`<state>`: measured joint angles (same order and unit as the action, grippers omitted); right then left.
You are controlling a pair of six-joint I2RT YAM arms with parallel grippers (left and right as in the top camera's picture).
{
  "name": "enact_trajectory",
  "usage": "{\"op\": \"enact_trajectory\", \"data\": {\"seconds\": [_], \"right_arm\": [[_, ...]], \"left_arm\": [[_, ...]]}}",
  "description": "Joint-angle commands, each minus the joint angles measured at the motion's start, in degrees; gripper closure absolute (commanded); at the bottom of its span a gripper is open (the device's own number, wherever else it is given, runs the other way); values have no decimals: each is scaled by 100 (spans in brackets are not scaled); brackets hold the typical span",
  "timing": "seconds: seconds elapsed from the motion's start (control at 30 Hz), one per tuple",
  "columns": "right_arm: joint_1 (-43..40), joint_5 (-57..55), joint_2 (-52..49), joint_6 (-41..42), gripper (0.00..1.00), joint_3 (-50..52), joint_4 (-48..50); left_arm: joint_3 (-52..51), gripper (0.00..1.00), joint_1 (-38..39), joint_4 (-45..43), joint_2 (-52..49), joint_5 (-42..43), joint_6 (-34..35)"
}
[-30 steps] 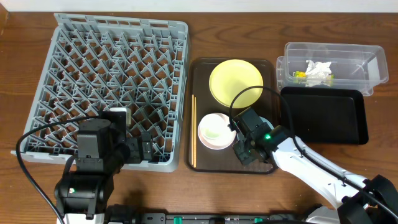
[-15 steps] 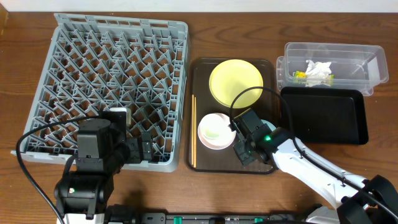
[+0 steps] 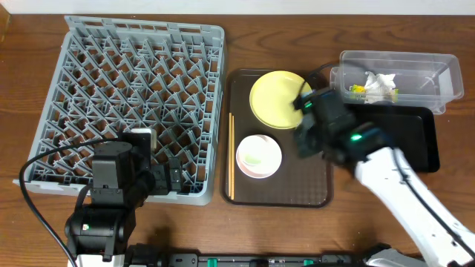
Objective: Sort waste into correct bins and load items into the dishwasher
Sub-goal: 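Lower the right gripper to the blue bowl and grasp its rim, then tip the blue bowl over the black tray to pour out the rice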
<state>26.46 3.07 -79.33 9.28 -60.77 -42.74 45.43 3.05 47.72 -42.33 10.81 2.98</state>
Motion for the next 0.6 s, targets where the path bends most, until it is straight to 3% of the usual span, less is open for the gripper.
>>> {"op": "enact_trajectory", "data": {"seconds": [0.0,0.33,0.57], "right_arm": [[-905,817,129,98,99,-136,-17],[-3077,2892,-101,94,99,-98,-13],[-4054,3978,-612,-61,99,37,7]], "left_arm": [[94,2,-13,7,9,57,31],[94,1,-13,7,9,57,31],[94,2,-13,4,9,57,31]]}}
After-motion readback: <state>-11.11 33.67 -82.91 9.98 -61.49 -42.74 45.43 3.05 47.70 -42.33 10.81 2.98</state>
